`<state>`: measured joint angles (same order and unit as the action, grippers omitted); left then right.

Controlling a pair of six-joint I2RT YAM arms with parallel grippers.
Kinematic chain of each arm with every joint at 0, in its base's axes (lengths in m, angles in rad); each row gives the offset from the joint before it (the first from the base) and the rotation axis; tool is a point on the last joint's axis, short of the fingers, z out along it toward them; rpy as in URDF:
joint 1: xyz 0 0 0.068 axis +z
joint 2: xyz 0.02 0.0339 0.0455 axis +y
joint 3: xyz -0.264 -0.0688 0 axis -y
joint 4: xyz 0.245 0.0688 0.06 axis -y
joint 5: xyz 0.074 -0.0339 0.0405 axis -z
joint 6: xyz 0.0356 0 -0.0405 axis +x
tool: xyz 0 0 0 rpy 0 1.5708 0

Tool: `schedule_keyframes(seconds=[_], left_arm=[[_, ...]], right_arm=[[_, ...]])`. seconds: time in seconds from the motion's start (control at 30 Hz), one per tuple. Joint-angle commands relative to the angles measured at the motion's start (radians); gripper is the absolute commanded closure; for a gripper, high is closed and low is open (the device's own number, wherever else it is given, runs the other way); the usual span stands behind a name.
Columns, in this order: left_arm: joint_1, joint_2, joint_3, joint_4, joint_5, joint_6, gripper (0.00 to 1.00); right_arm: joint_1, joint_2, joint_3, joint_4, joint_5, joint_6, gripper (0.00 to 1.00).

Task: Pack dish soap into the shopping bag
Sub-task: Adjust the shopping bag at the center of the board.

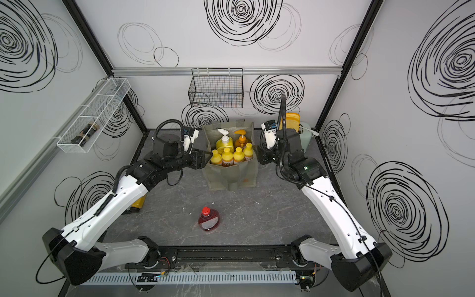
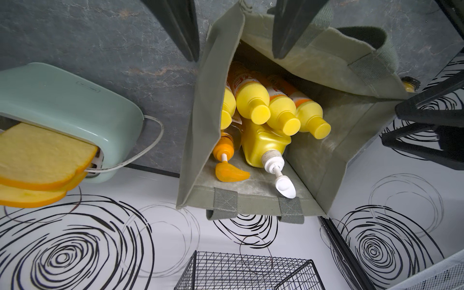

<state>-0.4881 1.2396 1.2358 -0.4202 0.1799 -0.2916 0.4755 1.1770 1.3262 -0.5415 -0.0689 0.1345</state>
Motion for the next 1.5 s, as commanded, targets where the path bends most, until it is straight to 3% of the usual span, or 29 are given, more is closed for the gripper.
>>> schedule_keyframes(seconds=[0.0,0.17,0.33,0.47,0.87,1.0,1.17,1.47], left_arm=[[0.006,-0.052,-0.046,-0.005,-0.012,0.011,0.3],[0.006,-0.096,-0.095,0.001,-0.007,0.009,0.31],[0.008,-0.192,-0.142,0.02,-0.049,0.048,0.19],[0.036,-0.278,-0.219,0.03,-0.076,0.077,0.15],[0.092,-0.44,-0.461,0.06,-0.006,0.063,0.08],[0.092,-0.445,-0.51,0.07,-0.008,0.079,0.0],[0.09,-0.458,-0.558,0.106,-0.013,0.078,0.04],[0.094,-0.459,-0.595,0.164,-0.01,0.066,0.04]], right_arm=[[0.029,0.035,0.016,-0.042,0.051,-0.004,0.46],[0.063,0.079,0.023,-0.065,0.116,-0.008,0.48],[0.119,0.037,0.034,-0.048,0.136,-0.024,0.48],[0.143,0.025,0.052,-0.074,0.138,-0.044,0.41],[0.257,-0.075,0.019,-0.066,-0.161,-0.115,0.36],[0.336,-0.066,0.017,-0.065,-0.175,-0.136,0.32],[0.415,-0.027,-0.028,-0.045,-0.18,-0.139,0.29],[0.443,0.049,-0.09,0.059,-0.257,-0.123,0.29]])
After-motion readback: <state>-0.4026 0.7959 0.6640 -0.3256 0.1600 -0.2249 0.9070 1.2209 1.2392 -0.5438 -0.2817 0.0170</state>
